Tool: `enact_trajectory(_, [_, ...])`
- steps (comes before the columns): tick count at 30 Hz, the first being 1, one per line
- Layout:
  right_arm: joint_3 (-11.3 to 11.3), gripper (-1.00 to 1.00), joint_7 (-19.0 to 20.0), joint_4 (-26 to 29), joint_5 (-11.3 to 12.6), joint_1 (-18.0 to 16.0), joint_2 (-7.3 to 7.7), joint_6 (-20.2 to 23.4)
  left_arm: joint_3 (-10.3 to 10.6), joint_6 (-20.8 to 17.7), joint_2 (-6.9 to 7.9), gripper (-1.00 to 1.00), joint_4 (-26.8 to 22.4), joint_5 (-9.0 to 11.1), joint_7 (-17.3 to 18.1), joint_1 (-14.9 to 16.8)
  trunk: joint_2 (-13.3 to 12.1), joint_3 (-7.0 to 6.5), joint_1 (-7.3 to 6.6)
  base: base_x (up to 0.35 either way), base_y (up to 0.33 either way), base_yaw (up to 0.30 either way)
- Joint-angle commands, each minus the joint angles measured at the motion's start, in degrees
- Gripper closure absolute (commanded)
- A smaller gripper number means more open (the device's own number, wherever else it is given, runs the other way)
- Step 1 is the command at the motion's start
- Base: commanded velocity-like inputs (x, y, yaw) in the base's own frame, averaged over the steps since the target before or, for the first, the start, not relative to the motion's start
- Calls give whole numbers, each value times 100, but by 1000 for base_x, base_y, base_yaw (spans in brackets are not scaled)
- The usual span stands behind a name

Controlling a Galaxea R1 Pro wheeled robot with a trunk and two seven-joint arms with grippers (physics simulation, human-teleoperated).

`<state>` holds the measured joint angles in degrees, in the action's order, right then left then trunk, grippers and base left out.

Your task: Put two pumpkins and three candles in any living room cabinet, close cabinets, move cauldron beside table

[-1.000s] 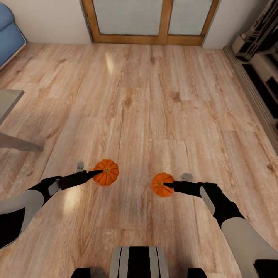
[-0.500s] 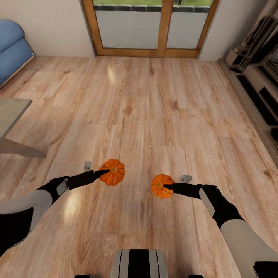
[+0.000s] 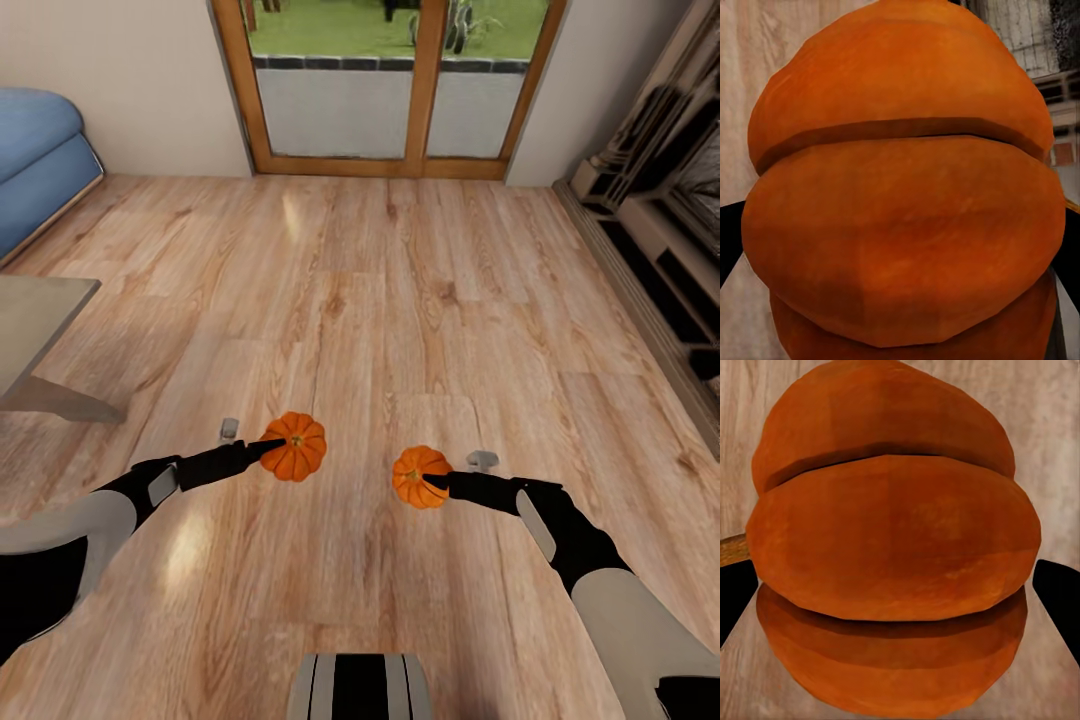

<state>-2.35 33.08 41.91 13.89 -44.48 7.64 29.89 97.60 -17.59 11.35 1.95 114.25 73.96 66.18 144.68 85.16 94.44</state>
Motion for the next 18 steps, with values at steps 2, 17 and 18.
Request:
enact_trajectory(2, [-2,100,-3,-17,-3,1,-4,0,5,0,-1,100,-1,-4,-1,0,-3,-45,-5,0,0,-20])
enact_trajectory(17, [-2,100,40,-44,51,1,-10,18,14,2,41,100,-2,-5,13,0,-23,-443,-43,0,0,-231])
enact_trajectory(18, [-2,100,38,-47,51,1,-11,18,12,1,40,100,-2,-7,13,0,-24,-470,-46,0,0,-260])
